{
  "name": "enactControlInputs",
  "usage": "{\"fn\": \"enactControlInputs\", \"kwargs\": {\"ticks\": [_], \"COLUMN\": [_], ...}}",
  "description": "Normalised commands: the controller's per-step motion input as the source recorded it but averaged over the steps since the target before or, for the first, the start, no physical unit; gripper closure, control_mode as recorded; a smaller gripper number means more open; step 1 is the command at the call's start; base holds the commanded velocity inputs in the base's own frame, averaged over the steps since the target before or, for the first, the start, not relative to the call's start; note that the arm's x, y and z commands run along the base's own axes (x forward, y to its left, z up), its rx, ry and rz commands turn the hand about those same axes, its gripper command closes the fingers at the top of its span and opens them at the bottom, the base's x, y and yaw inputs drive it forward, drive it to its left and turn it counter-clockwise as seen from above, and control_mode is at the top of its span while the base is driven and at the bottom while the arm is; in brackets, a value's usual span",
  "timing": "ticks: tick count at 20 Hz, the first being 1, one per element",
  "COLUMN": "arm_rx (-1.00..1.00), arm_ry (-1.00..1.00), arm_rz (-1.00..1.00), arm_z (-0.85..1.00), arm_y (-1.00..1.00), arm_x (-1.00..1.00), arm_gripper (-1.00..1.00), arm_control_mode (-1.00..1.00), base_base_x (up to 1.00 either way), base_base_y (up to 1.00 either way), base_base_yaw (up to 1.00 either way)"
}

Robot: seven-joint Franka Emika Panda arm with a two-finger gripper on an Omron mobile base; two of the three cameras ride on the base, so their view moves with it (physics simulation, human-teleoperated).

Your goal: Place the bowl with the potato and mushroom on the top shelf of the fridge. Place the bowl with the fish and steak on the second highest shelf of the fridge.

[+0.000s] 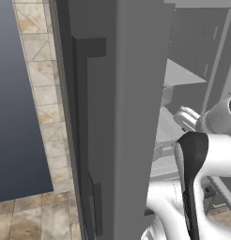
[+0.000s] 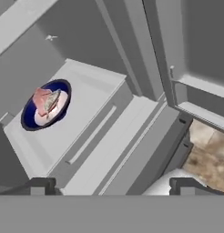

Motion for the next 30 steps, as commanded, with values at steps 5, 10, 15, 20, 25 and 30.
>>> {"fn": "enactControlInputs", "kwargs": {"ticks": [5, 10, 15, 20, 25, 30], "arm_rx": [0.0, 0.0, 0.0, 0.0, 0.0, 0.0], "arm_ry": [0.0, 0.0, 0.0, 0.0, 0.0, 0.0], "arm_rz": [0.0, 0.0, 0.0, 0.0, 0.0, 0.0], "arm_z": [0.0, 0.0, 0.0, 0.0, 0.0, 0.0], "arm_y": [0.0, 0.0, 0.0, 0.0, 0.0, 0.0], "arm_x": [0.0, 0.0, 0.0, 0.0, 0.0, 0.0], "arm_gripper": [-1.0, -1.0, -1.0, -1.0, -1.0, -1.0], "arm_control_mode": [1.0, 1.0, 1.0, 1.0, 1.0, 1.0], "base_base_x": [-1.0, -1.0, -1.0, -0.59, 0.72, 1.0], "base_base_y": [-0.45, -0.68, -0.88, -1.0, -1.0, -1.0], "base_base_yaw": [0.0, 0.0, 0.0, 0.0, 0.0, 0.01]}}
